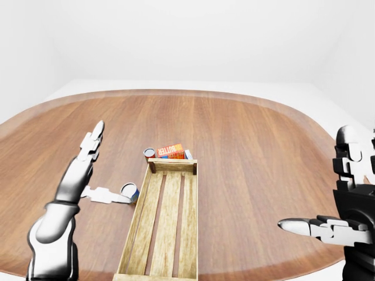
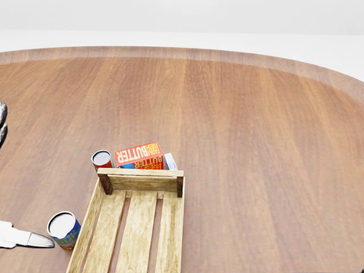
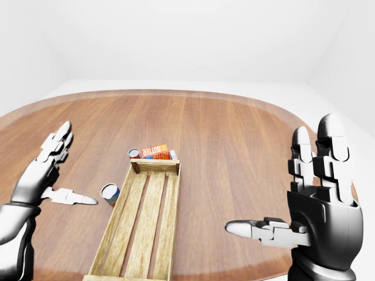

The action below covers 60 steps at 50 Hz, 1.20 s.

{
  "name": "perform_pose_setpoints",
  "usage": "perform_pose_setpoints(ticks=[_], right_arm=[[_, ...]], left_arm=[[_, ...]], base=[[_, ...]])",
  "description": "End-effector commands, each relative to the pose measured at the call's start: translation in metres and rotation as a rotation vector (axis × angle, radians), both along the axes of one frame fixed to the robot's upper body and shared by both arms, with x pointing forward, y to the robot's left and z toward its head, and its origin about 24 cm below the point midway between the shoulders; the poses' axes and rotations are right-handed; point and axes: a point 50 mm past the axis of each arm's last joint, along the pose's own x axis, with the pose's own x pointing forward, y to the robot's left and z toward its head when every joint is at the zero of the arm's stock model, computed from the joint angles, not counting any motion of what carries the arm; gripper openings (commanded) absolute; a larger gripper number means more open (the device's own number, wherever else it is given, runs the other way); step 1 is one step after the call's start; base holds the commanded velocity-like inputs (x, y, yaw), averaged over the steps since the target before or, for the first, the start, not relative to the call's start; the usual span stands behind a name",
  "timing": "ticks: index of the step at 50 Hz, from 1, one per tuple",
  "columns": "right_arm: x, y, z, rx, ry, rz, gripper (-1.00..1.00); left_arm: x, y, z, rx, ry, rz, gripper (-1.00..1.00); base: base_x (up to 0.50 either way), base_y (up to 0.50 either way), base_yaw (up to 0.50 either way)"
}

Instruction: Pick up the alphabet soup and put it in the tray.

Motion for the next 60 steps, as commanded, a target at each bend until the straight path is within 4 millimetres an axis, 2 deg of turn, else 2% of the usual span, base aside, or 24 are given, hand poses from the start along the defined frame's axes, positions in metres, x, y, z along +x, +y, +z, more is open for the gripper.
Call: perform_pose_setpoints(ticks=[1,6,8,12,22,31,41,54,55,57,60], right_arm=[[-0.004,0.002,0.006,0.019,-0.031,0.014,1.0],[-0.004,0.003,0.006,0.015,-0.031,0.014,1.0],[-0.004,0.003,0.007,0.015,-0.038,0.015,1.0],[-0.003,0.004,0.007,0.016,-0.042,0.018,1.0],[-0.002,0.005,0.008,0.019,-0.042,0.023,1.0],[-0.004,0.004,0.007,0.023,-0.037,0.023,1.0],[-0.005,0.003,0.005,0.013,-0.026,0.015,1.0],[-0.005,0.003,0.004,0.013,-0.021,0.015,1.0],[-0.005,0.003,0.004,0.013,-0.021,0.016,1.0],[-0.005,0.003,0.004,0.015,-0.022,0.017,1.0],[-0.005,0.004,0.004,0.016,-0.02,0.019,1.0]], left_arm=[[0.025,0.005,-0.067,0.533,0.512,-0.1,1.0],[0.025,0.005,-0.071,0.527,0.524,-0.086,1.0],[0.027,0.003,-0.055,0.551,0.459,-0.074,1.0],[0.027,0.003,-0.048,0.564,0.432,-0.062,1.0],[0.028,0.004,-0.049,0.579,0.442,-0.057,1.0],[0.035,0.005,-0.056,0.609,0.487,-0.059,1.0],[0.044,0.003,-0.072,0.637,0.572,-0.087,1.0],[0.057,0.002,-0.096,0.637,0.654,-0.1,1.0],[0.057,0.004,-0.108,0.628,0.68,-0.077,1.0],[0.059,0.002,-0.1,0.642,0.661,-0.095,1.0],[0.061,0.002,-0.102,0.646,0.669,-0.091,1.0]], base=[[0.0,0.0,0.0],[0.0,0.0,0.0],[0.0,0.0,0.0],[0.0,0.0,0.0],[0.0,0.0,0.0],[0.0,0.0,0.0],[0.0,0.0,0.0],[0.0,0.0,0.0],[0.0,0.0,0.0],[0.0,0.0,0.0],[0.0,0.0,0.0]])
